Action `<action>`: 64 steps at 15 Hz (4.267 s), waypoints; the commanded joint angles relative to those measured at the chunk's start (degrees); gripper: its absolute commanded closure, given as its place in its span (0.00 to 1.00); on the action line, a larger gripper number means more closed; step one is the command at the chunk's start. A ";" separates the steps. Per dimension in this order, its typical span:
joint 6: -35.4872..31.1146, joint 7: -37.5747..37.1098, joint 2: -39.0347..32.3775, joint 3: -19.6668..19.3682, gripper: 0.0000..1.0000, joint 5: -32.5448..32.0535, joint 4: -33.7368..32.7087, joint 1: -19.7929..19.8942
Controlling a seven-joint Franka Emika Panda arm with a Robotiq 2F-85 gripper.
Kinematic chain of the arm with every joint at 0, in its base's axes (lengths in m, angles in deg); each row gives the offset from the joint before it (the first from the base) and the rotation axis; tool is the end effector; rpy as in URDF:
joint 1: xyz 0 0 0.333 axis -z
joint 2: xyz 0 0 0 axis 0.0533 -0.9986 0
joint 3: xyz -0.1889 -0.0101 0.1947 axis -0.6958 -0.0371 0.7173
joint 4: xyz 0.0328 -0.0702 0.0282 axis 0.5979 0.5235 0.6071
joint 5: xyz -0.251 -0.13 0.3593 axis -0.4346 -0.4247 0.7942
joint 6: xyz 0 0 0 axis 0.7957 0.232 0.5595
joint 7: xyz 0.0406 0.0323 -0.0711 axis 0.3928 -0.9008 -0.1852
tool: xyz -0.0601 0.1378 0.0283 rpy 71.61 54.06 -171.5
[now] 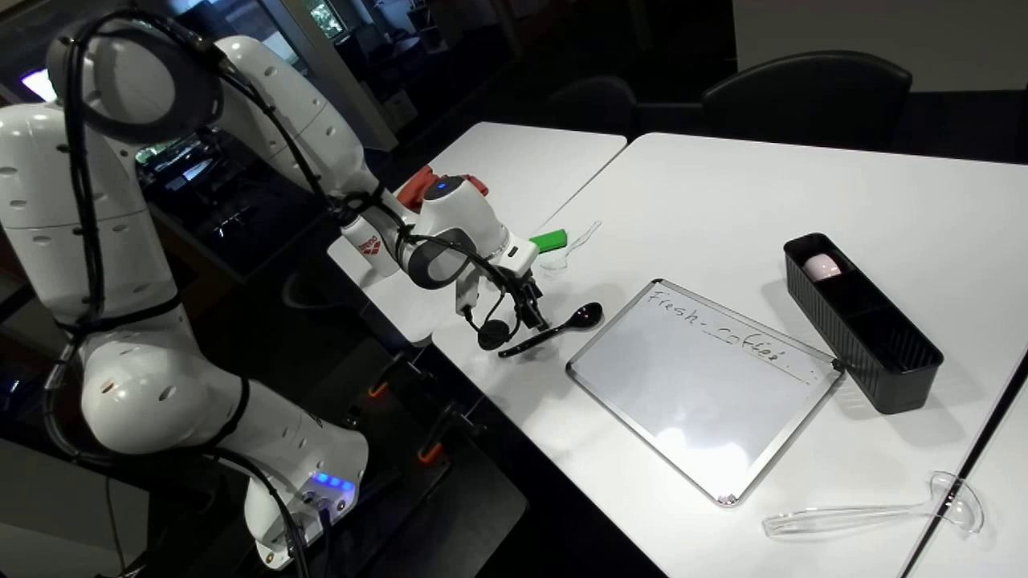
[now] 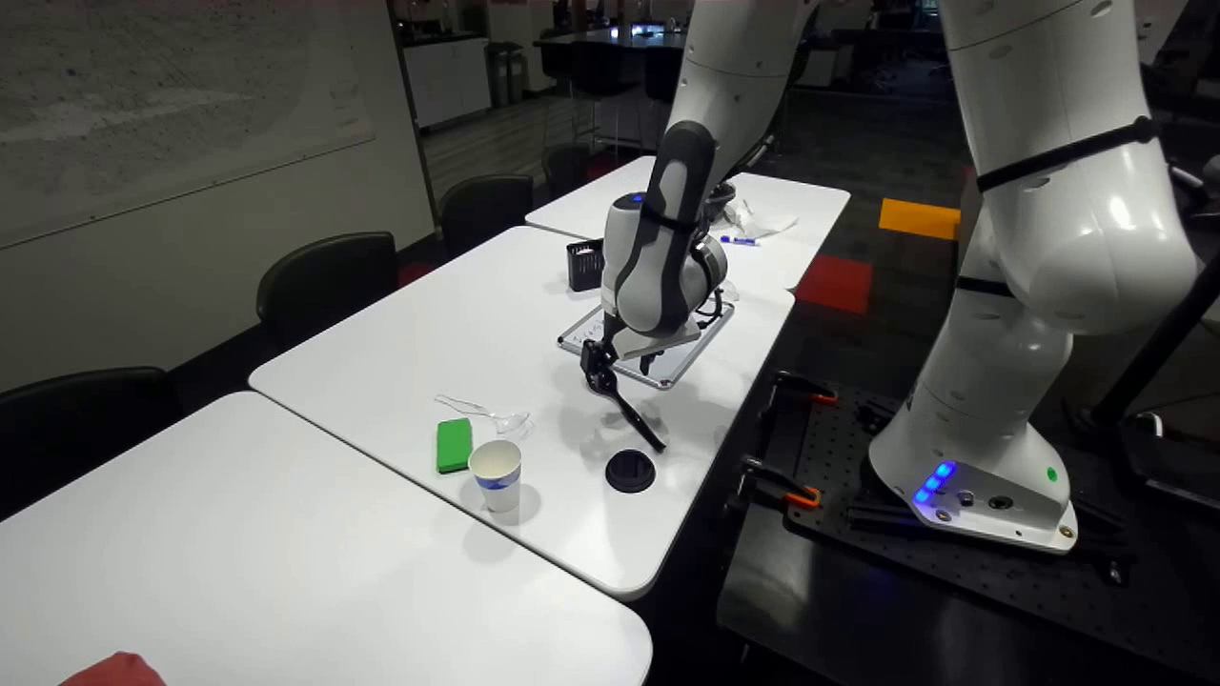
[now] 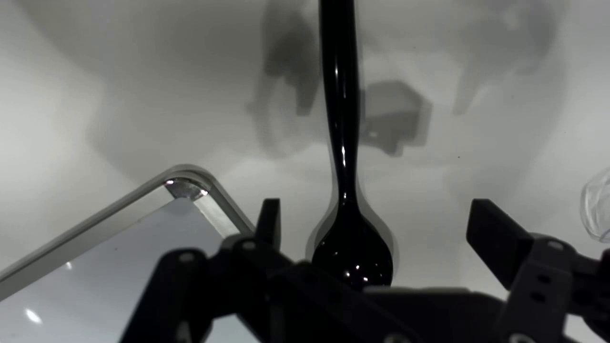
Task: Put the black spoon in the cutlery stand
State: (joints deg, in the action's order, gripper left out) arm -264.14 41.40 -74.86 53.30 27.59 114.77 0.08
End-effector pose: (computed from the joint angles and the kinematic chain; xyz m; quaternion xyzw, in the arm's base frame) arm 0.4462 -0.0612 -0.0532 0.9439 -0.3257 0.0520 0.0166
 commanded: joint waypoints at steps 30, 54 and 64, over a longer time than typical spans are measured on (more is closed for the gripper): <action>9.73 0.71 3.65 -14.69 0.96 3.33 -7.76 -8.07; 21.82 -40.68 13.70 -30.71 0.96 -49.27 -17.63 -13.85; 23.19 -82.93 -0.85 -46.31 0.96 -67.77 -27.77 -25.92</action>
State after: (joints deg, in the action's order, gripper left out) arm -243.14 -31.76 -69.86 10.34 -37.08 91.11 -23.20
